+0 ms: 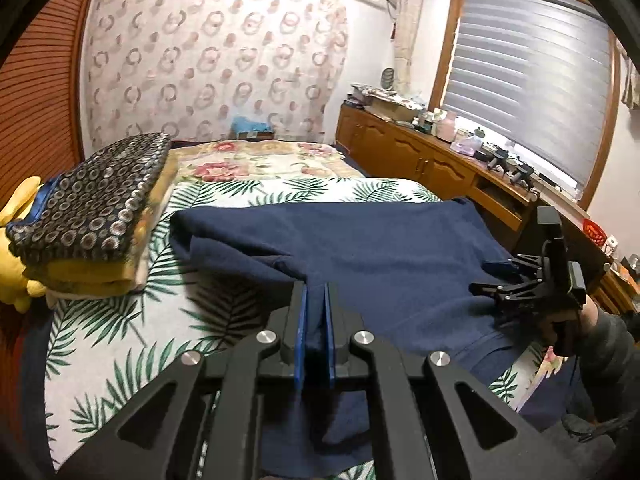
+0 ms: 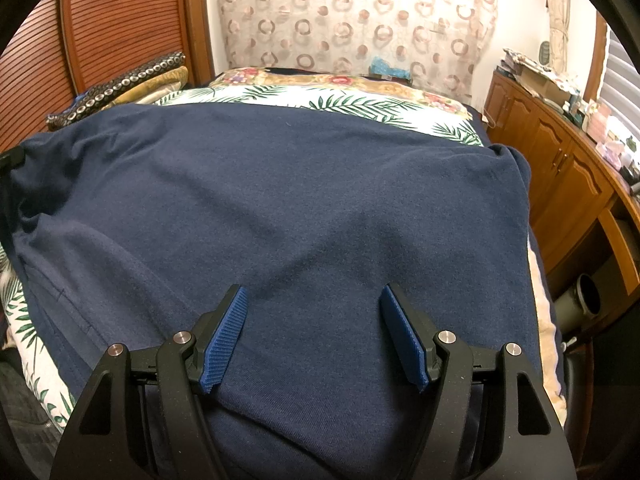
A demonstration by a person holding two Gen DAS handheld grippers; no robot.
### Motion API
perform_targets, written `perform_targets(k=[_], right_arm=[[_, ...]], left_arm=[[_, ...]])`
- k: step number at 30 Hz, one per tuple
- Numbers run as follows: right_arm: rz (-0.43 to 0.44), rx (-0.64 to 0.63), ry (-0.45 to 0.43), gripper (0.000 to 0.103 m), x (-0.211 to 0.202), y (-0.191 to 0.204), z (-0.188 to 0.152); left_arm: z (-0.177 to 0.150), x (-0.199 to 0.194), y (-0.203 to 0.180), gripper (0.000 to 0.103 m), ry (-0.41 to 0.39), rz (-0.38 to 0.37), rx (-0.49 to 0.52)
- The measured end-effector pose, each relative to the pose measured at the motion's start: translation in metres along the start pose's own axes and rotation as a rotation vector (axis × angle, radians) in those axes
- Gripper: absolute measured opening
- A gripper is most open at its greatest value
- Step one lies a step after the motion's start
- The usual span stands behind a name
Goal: Fold small clothes
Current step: 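Lift the held edge with the left gripper and fold it toward the shirt center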
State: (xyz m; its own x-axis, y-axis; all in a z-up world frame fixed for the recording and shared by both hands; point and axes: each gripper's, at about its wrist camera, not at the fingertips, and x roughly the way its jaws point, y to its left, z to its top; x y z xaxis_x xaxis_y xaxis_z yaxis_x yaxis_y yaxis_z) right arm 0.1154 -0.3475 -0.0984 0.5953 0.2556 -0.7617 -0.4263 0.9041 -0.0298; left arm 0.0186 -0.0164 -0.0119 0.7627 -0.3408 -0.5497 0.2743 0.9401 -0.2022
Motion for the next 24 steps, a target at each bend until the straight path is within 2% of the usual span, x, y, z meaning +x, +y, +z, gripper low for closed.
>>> perform_targets(k=[13, 23, 24], right_arm=[[0.0, 0.011, -0.011, 0.071, -0.002, -0.003, 0.0], [-0.007, 0.121, -0.131, 0.071, -0.049, -0.035, -0.008], [-0.012, 0.126, -0.14, 0.071, -0.055, -0.038, -0.009]], left_arm=[[0.036, 0.014, -0.055, 0.004, -0.035, -0.094, 0.097], [0.065, 0.03, -0.104, 0.004, -0.034, -0.174, 0.171], [0.069, 0.031, -0.109, 0.0, -0.037, -0.187, 0.178]])
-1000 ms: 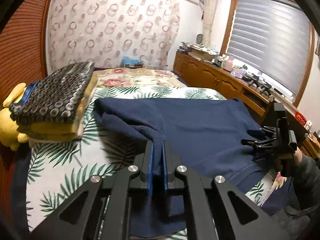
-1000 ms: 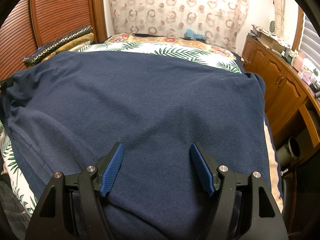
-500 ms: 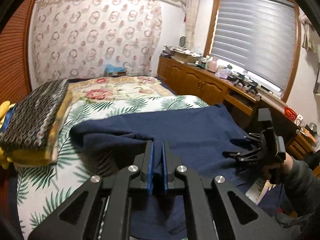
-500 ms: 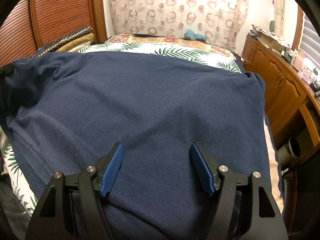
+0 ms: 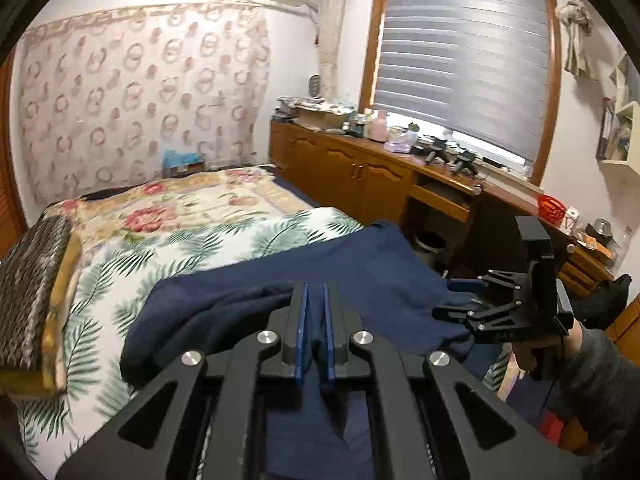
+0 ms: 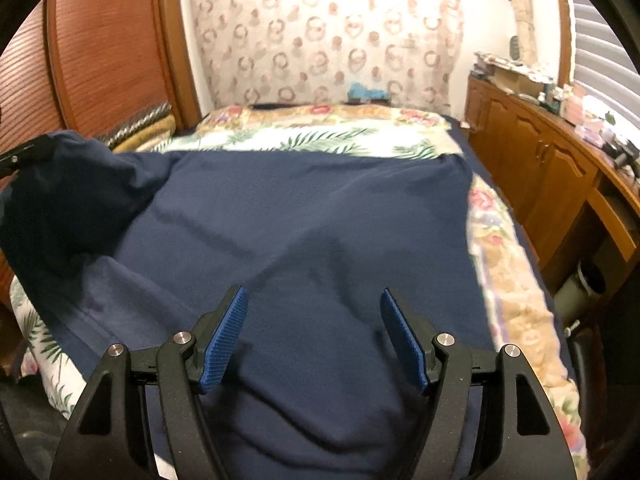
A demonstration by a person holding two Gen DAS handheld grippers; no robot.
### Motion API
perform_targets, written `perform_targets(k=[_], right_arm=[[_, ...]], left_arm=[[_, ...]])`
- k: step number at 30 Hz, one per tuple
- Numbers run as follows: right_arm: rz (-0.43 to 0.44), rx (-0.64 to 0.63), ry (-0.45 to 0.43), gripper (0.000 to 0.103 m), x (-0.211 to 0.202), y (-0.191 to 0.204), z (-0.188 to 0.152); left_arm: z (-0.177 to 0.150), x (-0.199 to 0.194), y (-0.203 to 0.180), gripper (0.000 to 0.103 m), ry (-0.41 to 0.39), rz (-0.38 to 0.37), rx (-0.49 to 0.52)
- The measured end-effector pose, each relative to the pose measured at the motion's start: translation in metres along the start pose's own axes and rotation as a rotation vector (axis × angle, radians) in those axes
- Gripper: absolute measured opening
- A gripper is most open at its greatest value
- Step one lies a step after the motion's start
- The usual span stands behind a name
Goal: Fold small clothes
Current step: 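Lift the held edge with the left gripper and fold it toward the shirt center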
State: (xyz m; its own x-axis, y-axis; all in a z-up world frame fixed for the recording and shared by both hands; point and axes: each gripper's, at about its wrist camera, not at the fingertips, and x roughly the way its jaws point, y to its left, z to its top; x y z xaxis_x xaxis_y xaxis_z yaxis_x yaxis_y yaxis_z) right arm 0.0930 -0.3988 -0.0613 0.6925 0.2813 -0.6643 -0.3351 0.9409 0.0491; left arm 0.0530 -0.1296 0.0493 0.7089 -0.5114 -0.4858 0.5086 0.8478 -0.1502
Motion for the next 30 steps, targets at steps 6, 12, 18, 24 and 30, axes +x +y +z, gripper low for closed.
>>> perform_targets(k=[6, 12, 18, 24, 30], right_arm=[[-0.018, 0.029, -0.053, 0.07, -0.029, -0.015, 0.0], [-0.007, 0.04, -0.048, 0.07, -0.03, -0.015, -0.002], [0.062, 0.017, -0.03, 0.07, -0.016, 0.009, -0.005], [0.15, -0.065, -0.002, 0.07, 0.007, 0.061, 0.002], [0.255, -0.134, 0.027, 0.07, 0.032, 0.107, 0.013]], left_arm=[[0.029, 0.018, -0.04, 0.0, 0.006, -0.064, 0.079], [0.03, 0.014, -0.032, 0.0, 0.004, -0.029, 0.057], [0.015, 0.0, 0.01, 0.006, 0.02, 0.08, 0.005], [-0.01, -0.012, 0.052, 0.025, 0.034, 0.186, -0.034], [-0.04, -0.024, 0.085, 0.052, 0.054, 0.23, -0.101]])
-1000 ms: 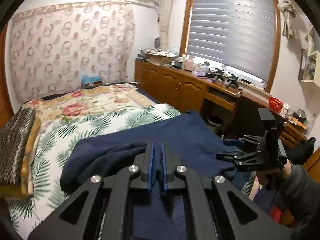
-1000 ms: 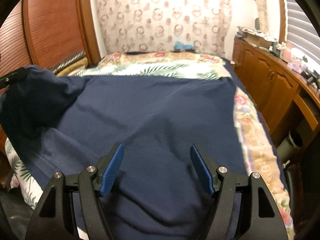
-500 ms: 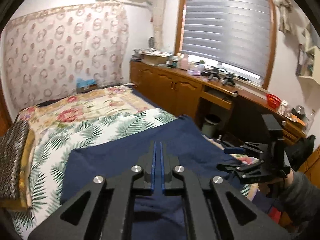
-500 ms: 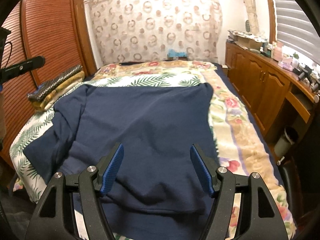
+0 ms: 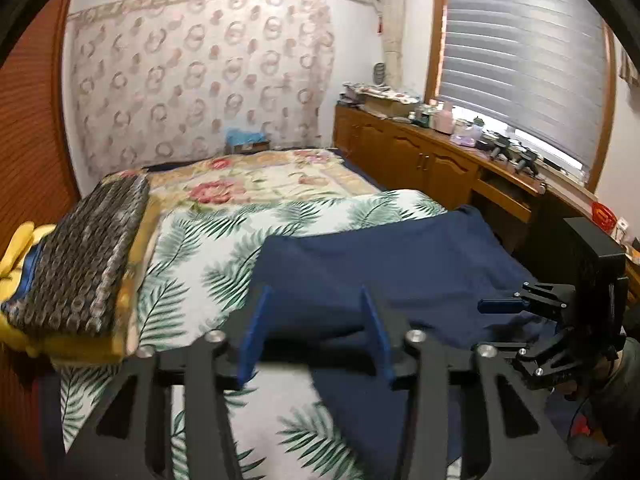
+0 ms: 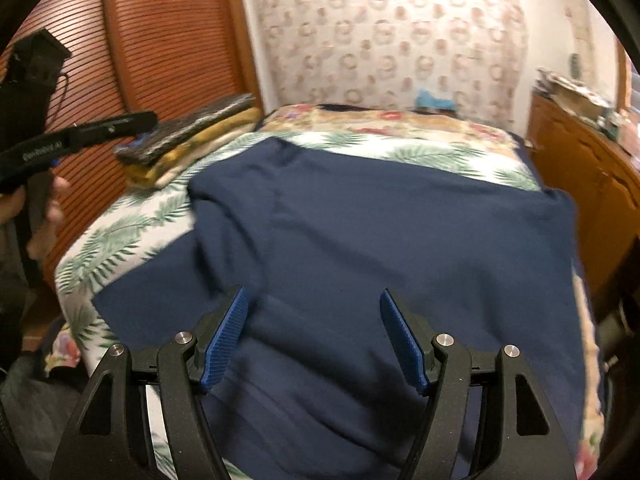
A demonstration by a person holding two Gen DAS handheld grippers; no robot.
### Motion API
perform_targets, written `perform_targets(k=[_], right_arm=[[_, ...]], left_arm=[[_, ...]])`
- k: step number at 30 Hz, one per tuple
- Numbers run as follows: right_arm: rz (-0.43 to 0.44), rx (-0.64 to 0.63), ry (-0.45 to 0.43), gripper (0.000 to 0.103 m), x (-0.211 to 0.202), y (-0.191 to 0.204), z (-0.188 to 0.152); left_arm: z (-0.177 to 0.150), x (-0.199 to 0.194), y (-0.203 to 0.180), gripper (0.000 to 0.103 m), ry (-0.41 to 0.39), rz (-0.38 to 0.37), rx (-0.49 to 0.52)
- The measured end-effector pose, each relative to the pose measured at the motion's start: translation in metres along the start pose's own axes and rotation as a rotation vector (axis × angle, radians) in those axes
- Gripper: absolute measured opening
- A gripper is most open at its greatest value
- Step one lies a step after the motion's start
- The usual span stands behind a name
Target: Fold small clothes
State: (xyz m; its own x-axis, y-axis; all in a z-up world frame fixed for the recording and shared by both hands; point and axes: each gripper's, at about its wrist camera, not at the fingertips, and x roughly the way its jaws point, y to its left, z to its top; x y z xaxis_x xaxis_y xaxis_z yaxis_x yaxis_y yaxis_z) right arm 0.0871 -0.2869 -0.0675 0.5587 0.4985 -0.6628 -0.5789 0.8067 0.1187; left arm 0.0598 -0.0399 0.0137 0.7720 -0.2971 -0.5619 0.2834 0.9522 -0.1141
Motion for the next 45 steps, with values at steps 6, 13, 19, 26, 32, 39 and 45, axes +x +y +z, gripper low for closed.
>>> perform_targets(k=[6, 13, 19, 26, 32, 39, 45], right_arm=[[0.079, -0.031, 0.063, 0.068, 0.034, 0.021, 0.008], [0.103, -0.04, 0.107, 0.046, 0.053, 0.03, 0.01], [0.1, -0.087, 0.045, 0.009, 0.037, 0.036, 0.016], [0.078, -0.111, -0.091, 0.007, -0.002, 0.04, 0.041], [0.029, -0.14, -0.169, 0.006, -0.041, 0.032, 0.064], [-0.082, -0.146, -0.186, 0.006, -0.081, -0.002, 0.064], [-0.187, -0.09, -0.136, 0.007, -0.1, -0.051, 0.046]], left_arm=[[-0.024, 0.002, 0.014, 0.053, 0.029, 0.028, -0.03], [-0.035, 0.001, 0.023, 0.053, 0.034, 0.042, -0.052], [-0.041, -0.001, 0.028, 0.053, 0.031, 0.048, -0.07], [-0.042, -0.002, 0.029, 0.053, 0.03, 0.049, -0.073], [-0.041, -0.004, 0.024, 0.053, 0.026, 0.04, -0.067], [-0.035, -0.003, 0.009, 0.053, 0.024, 0.021, -0.044], [-0.03, 0.001, -0.005, 0.053, 0.024, -0.001, -0.021]])
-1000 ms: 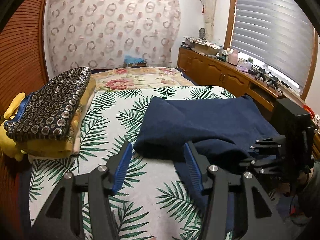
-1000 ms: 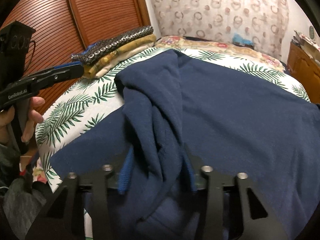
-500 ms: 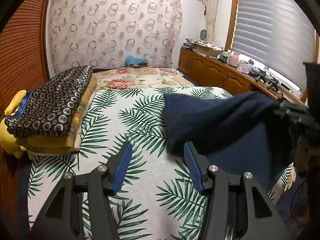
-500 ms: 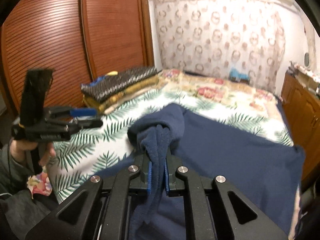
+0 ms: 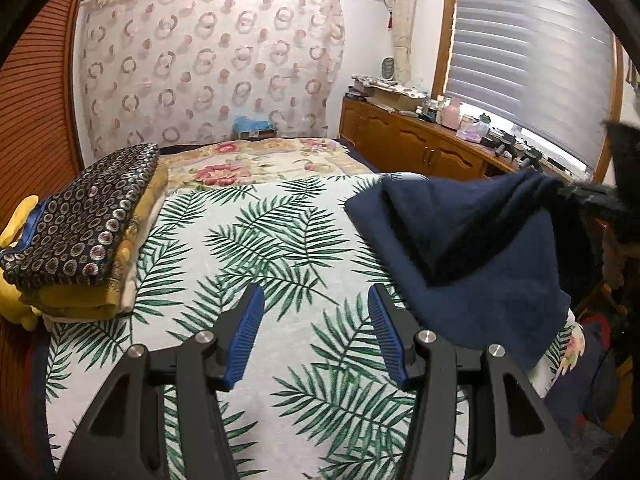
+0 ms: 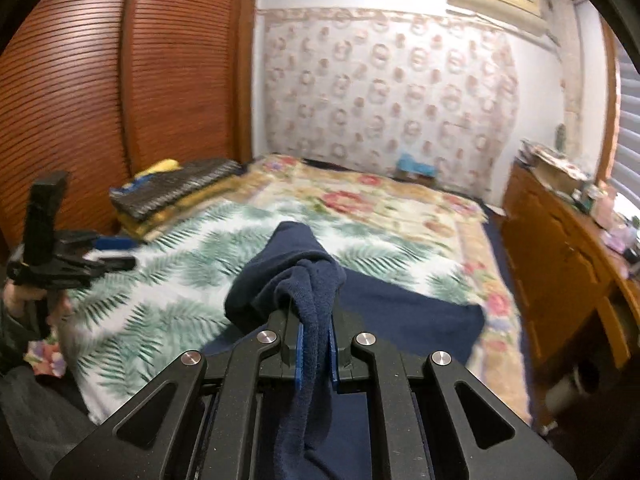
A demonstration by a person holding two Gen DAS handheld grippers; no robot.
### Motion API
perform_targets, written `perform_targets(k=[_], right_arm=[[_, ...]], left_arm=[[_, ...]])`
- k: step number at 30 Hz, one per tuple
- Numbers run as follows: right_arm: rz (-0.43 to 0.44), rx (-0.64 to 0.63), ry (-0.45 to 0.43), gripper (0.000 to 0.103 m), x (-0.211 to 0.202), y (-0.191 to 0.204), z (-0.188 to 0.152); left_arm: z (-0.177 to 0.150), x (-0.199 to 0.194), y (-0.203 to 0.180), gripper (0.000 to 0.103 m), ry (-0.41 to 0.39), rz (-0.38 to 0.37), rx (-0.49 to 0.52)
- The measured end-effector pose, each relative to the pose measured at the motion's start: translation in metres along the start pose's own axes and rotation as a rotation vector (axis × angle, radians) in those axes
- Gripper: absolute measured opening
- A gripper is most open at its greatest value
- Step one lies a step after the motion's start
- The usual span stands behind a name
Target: Fold small clothes
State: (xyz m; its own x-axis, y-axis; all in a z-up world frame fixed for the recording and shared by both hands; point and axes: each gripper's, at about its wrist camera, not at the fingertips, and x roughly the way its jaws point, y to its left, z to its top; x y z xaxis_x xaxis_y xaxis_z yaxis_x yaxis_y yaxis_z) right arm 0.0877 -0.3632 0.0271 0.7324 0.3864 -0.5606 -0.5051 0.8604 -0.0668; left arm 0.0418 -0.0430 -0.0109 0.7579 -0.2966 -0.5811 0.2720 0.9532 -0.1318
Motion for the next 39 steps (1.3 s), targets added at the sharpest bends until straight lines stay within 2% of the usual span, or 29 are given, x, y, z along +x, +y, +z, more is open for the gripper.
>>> perform_targets(k=[4, 7, 12, 18, 25, 39], right_arm=[[-0.072, 0.078, 0.127, 0.009, 0.021, -0.036, -0.036], [-0.131, 0.124, 0.182, 0.018, 0.031, -0.054, -0.061], [-0.167, 0.144, 0.164, 0.042, 0.018, -0.062, -0.064], [-0.165, 0.104, 0.119, 0.053, 0.007, -0.053, -0.05], [-0.111, 0.082, 0.105, 0.057, 0.015, -0.037, -0.043], [-0.007, 0.01, 0.188, 0.058, 0.073, 0.002, -0.037]], left_arm=[[0.001, 0.004, -0.006, 0.053, 0.006, -0.009, 0.013], [0.001, 0.007, -0.01, 0.053, 0.015, -0.013, 0.018], [0.001, 0.01, -0.017, 0.053, 0.022, -0.022, 0.03], [0.0, 0.012, -0.026, 0.053, 0.027, -0.034, 0.049], [0.0, 0.014, -0.031, 0.053, 0.03, -0.039, 0.058], [-0.006, 0.025, -0.035, 0.053, 0.058, -0.052, 0.06]])
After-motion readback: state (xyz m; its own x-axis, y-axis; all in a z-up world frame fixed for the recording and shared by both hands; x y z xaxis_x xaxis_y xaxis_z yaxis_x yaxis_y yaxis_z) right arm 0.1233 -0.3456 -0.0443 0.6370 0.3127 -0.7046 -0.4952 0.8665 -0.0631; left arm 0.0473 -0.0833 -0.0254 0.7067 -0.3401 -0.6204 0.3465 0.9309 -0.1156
